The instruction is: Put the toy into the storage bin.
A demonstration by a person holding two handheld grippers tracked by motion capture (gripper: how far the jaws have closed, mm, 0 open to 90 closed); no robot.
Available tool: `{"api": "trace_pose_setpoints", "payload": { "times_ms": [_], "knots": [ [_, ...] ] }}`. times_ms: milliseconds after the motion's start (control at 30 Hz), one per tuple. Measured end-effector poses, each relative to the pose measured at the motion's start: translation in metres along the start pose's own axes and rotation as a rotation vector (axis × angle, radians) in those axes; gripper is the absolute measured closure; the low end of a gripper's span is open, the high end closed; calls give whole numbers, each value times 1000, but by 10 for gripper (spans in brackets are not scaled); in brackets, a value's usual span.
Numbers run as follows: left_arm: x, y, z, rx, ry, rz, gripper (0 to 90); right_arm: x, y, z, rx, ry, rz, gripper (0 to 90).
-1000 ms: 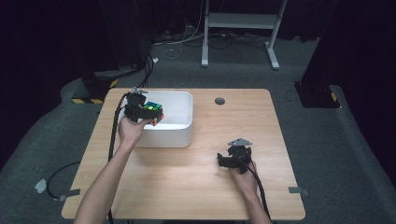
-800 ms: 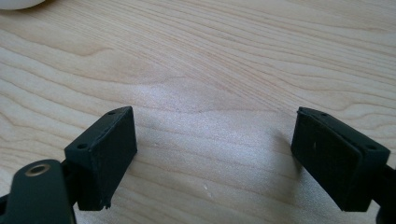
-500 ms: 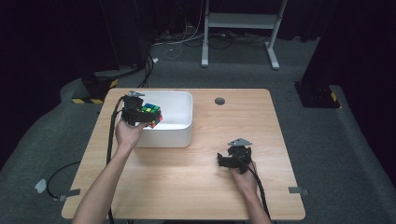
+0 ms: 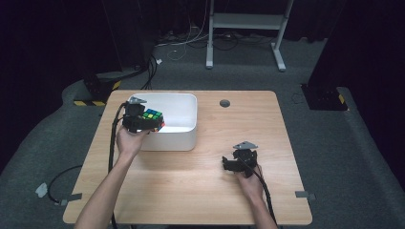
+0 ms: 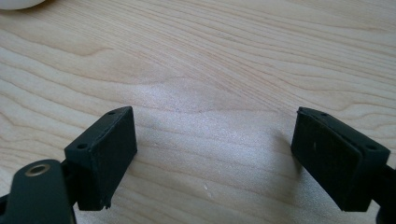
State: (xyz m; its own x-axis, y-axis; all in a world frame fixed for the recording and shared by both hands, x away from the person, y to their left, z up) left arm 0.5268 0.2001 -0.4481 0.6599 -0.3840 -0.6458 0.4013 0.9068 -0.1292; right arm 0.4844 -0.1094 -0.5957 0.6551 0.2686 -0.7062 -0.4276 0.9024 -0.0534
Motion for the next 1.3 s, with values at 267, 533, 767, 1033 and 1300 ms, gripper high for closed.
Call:
{"api": "trace_pose_setpoints", "payload": {
  "times_ms": [267, 533, 767, 1033, 1300],
  "knots": [
    [-3, 0, -3, -5, -9, 21, 331, 0, 0, 0, 1, 0, 0, 141],
    [-1, 1, -7, -9, 4, 30, 331, 0, 0, 0, 1, 0, 0, 141],
    [0, 1, -9, -11, 14, 29, 331, 0, 0, 0, 0, -1, 0, 141],
    [2, 3, -12, -14, 28, 28, 323, 0, 0, 0, 1, 0, 0, 141],
    [-3, 1, -8, -4, 10, 11, 296, 0, 0, 0, -1, -1, 1, 143]
  ]
}}
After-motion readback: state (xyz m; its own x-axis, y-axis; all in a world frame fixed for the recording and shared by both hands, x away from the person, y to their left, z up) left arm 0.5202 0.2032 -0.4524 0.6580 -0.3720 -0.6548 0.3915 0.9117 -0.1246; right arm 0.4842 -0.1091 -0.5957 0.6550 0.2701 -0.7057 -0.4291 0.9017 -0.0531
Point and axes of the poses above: each handheld gripper's, and its own axes: x roughly forward along the jaws, z roughly out of its top, y roughly to its left, the point moved 10 cm from there along x, roughly forward along the jaws, and after that the axes turned 3 degrees about -z, right-handed, at the moved point
